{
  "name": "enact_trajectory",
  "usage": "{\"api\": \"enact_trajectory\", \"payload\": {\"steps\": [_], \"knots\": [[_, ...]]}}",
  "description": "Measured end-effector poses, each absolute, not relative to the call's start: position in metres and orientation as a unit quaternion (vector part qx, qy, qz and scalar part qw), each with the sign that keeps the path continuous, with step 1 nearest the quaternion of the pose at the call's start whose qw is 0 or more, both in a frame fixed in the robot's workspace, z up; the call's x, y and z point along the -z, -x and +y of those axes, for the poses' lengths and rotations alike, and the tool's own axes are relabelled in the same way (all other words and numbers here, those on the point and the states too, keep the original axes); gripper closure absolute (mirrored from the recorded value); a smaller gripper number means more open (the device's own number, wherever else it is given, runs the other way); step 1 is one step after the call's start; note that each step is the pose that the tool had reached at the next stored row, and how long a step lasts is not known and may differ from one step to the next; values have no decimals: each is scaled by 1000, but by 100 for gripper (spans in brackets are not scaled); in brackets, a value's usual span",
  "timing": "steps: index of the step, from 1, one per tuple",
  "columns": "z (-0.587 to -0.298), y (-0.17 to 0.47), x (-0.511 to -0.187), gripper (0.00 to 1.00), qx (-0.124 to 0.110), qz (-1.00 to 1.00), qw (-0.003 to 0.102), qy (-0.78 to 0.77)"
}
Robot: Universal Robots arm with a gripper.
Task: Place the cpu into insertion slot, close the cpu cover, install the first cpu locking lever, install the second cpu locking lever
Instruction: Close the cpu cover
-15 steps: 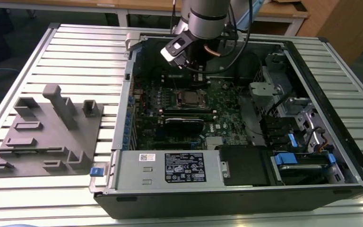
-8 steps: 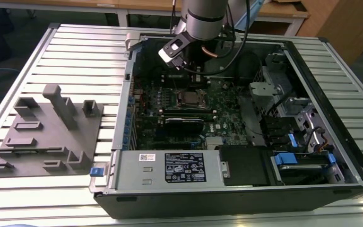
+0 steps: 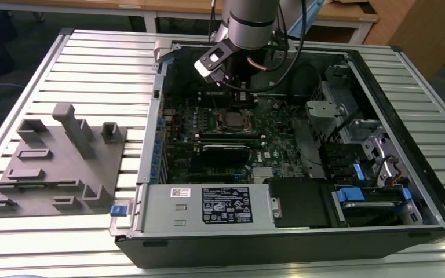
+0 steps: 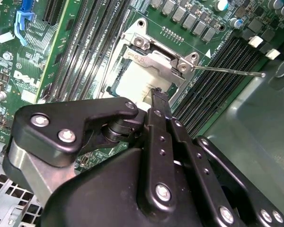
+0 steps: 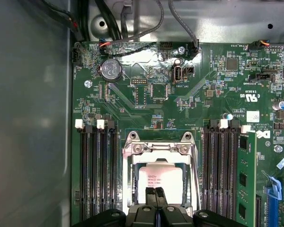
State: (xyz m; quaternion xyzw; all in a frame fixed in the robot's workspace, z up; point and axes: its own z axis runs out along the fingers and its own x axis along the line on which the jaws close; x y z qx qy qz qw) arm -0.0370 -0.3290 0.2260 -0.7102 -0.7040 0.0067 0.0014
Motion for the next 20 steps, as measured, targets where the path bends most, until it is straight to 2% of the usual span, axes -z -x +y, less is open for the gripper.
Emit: {"api": "enact_trajectory", "payload": {"steps": [20], "knots": [[-334,37,-224,89,-7,-755,1,655]]}}
